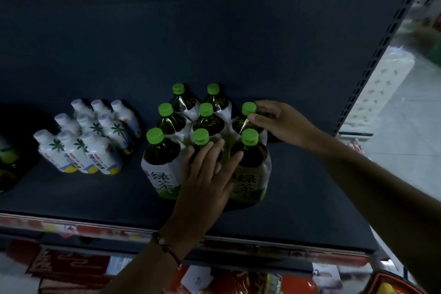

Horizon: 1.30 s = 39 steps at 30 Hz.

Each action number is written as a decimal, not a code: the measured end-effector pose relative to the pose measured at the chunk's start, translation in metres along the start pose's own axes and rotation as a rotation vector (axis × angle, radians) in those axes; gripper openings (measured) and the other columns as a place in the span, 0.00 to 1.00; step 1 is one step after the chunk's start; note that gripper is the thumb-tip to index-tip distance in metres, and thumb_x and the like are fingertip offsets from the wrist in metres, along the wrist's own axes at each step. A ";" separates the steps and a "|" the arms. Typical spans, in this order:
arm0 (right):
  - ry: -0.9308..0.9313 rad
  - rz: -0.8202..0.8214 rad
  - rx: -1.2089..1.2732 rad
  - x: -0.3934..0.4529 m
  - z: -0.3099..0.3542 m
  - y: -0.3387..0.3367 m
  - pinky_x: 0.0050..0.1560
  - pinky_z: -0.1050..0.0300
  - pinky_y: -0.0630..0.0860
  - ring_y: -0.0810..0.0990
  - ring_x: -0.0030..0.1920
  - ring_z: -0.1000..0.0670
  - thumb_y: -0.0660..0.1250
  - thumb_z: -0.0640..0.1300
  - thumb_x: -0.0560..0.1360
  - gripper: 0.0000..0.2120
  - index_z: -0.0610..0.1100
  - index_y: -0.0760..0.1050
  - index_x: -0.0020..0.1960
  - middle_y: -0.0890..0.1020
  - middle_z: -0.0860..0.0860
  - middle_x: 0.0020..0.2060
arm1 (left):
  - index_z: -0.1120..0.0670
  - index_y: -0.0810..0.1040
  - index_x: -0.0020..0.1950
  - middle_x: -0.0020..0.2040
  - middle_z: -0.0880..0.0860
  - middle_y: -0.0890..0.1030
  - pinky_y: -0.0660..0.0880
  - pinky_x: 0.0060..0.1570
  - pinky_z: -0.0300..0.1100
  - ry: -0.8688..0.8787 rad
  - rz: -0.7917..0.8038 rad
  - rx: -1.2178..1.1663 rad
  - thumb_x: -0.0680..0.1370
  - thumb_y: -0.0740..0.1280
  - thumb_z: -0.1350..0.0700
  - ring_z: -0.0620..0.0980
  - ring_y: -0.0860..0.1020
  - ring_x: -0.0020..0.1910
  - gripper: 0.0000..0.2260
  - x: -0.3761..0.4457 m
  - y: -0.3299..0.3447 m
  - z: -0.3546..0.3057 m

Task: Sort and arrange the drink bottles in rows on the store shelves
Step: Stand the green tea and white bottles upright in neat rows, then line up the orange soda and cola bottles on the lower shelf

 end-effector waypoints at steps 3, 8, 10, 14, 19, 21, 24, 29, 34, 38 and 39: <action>0.009 -0.025 0.230 -0.035 0.003 0.006 0.57 0.68 0.74 0.75 0.57 0.69 0.70 0.57 0.74 0.29 0.53 0.65 0.72 0.75 0.62 0.63 | 0.48 0.67 0.75 0.73 0.62 0.68 0.64 0.69 0.62 -0.058 -0.034 0.026 0.74 0.73 0.59 0.64 0.66 0.73 0.32 -0.012 -0.012 0.014; -0.104 0.026 -0.046 -0.092 0.000 0.040 0.58 0.73 0.67 0.63 0.68 0.64 0.75 0.56 0.67 0.44 0.56 0.56 0.76 0.60 0.62 0.74 | 0.50 0.57 0.79 0.78 0.64 0.56 0.52 0.72 0.68 -0.377 0.002 0.073 0.76 0.70 0.45 0.69 0.52 0.78 0.36 -0.035 -0.015 0.056; -0.077 0.002 -0.061 -0.094 -0.007 0.051 0.47 0.74 0.73 0.68 0.62 0.63 0.78 0.50 0.66 0.47 0.57 0.53 0.77 0.60 0.61 0.74 | 0.50 0.56 0.80 0.80 0.62 0.50 0.52 0.71 0.71 -0.411 0.069 0.022 0.76 0.68 0.43 0.68 0.47 0.78 0.36 -0.037 -0.011 0.060; -0.098 -0.115 -0.112 -0.092 -0.014 0.059 0.43 0.77 0.69 0.69 0.60 0.62 0.77 0.44 0.68 0.46 0.57 0.53 0.77 0.62 0.59 0.73 | 0.49 0.67 0.76 0.80 0.60 0.49 0.58 0.70 0.72 -0.441 0.122 -0.021 0.75 0.71 0.46 0.67 0.46 0.79 0.31 -0.037 -0.011 0.057; -0.104 -0.116 -0.072 -0.093 -0.017 0.061 0.57 0.69 0.69 0.63 0.68 0.63 0.75 0.42 0.70 0.46 0.57 0.51 0.78 0.61 0.58 0.76 | 0.50 0.68 0.75 0.80 0.59 0.51 0.61 0.69 0.70 -0.449 0.152 -0.007 0.75 0.71 0.44 0.66 0.49 0.79 0.30 -0.038 -0.013 0.059; -0.094 -0.107 -0.053 -0.094 -0.013 0.060 0.61 0.60 0.73 0.63 0.70 0.61 0.75 0.44 0.71 0.45 0.58 0.50 0.78 0.60 0.59 0.76 | 0.49 0.68 0.75 0.81 0.57 0.51 0.60 0.72 0.66 -0.466 0.160 -0.060 0.76 0.70 0.43 0.63 0.49 0.79 0.29 -0.038 -0.020 0.059; -0.056 -0.048 -0.005 -0.103 -0.008 0.053 0.63 0.51 0.76 0.67 0.71 0.56 0.72 0.51 0.72 0.42 0.61 0.50 0.78 0.62 0.59 0.75 | 0.45 0.64 0.77 0.79 0.49 0.58 0.61 0.73 0.55 -0.464 0.179 -0.214 0.79 0.63 0.41 0.53 0.55 0.79 0.27 -0.042 -0.041 0.054; 0.065 0.032 0.152 -0.159 -0.005 0.046 0.63 0.60 0.75 0.74 0.66 0.60 0.65 0.64 0.73 0.26 0.63 0.69 0.69 0.75 0.63 0.67 | 0.26 0.63 0.70 0.67 0.25 0.65 0.61 0.60 0.21 -0.430 0.399 -0.543 0.78 0.60 0.38 0.26 0.63 0.68 0.20 -0.087 -0.069 0.027; 0.221 0.045 0.295 -0.218 -0.002 0.089 0.52 0.60 0.79 0.81 0.57 0.61 0.66 0.65 0.69 0.21 0.64 0.76 0.61 0.80 0.65 0.58 | 0.25 0.67 0.66 0.65 0.27 0.71 0.65 0.60 0.25 -0.508 0.592 -0.719 0.76 0.60 0.34 0.28 0.68 0.66 0.18 -0.151 -0.057 0.017; 0.381 0.042 0.304 -0.255 -0.015 0.158 0.54 0.59 0.79 0.78 0.59 0.62 0.67 0.60 0.73 0.17 0.64 0.76 0.61 0.80 0.65 0.58 | 0.25 0.70 0.62 0.59 0.29 0.76 0.71 0.55 0.32 -0.592 0.738 -0.851 0.77 0.62 0.34 0.32 0.75 0.58 0.13 -0.189 -0.030 0.027; 0.436 0.045 0.274 -0.263 -0.020 0.178 0.55 0.59 0.79 0.77 0.59 0.64 0.68 0.58 0.75 0.15 0.66 0.73 0.61 0.78 0.65 0.58 | 0.26 0.72 0.60 0.57 0.30 0.77 0.73 0.54 0.34 -0.600 0.791 -0.862 0.78 0.63 0.37 0.33 0.76 0.56 0.11 -0.197 -0.018 0.032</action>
Point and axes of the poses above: each hand's wrist, its own x-axis towards the middle knuckle, its own y-axis out of the palm, z = x × y, the point moved 5 cm from there along x, towards the middle knuckle
